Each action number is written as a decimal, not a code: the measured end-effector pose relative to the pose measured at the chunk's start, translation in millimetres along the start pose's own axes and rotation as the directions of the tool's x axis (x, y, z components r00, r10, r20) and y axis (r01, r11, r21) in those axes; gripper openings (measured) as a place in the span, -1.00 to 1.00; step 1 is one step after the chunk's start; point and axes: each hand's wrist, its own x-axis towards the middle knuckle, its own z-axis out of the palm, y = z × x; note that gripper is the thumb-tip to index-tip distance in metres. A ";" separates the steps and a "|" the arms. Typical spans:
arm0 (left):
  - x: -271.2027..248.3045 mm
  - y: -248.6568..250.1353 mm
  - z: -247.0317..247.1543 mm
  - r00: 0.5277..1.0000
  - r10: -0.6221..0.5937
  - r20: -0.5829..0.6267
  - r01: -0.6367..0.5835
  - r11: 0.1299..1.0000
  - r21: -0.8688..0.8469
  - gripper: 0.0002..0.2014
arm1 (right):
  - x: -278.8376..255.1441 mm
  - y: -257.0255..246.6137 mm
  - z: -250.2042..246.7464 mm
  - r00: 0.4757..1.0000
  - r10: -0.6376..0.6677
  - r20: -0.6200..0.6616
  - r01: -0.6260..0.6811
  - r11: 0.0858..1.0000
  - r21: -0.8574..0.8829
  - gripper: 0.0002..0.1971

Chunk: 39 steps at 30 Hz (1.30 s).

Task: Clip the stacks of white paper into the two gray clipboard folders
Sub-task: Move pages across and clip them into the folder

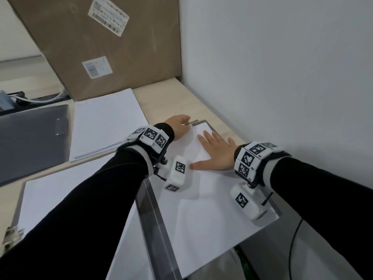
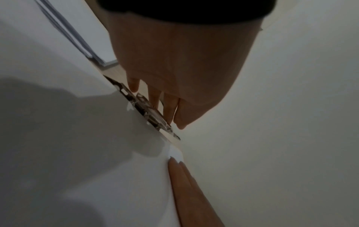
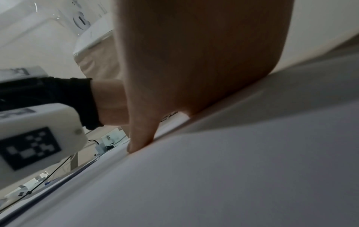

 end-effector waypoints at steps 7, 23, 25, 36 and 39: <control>11.4 1.1 3.4 0.997 0.013 -0.073 -0.023 0.989 -0.144 -0.53 | 0.3 -0.9 0.1 1.000 0.008 -0.004 -0.008 1.000 0.013 0.09; -31.2 -29.5 -35.7 0.934 -0.022 -0.356 0.086 0.983 0.165 -0.66 | -2.6 -3.9 -3.1 1.000 0.028 0.010 -0.028 1.000 0.000 0.06; -34.3 -29.2 -35.6 0.952 0.007 -0.306 0.090 0.949 0.302 -0.70 | -2.4 -4.8 -2.7 1.000 0.031 0.006 -0.031 1.000 -0.002 0.06; -44.8 -31.5 -35.4 0.974 -0.222 -0.051 0.217 0.837 0.502 -0.49 | -1.8 -5.9 -1.3 0.999 0.040 -0.009 -0.040 0.999 -0.006 0.05; -47.4 -24.3 -33.2 0.965 -0.261 -0.019 0.222 0.774 0.593 -0.50 | -1.5 -5.8 -1.1 0.999 0.039 -0.007 -0.039 0.999 -0.011 0.06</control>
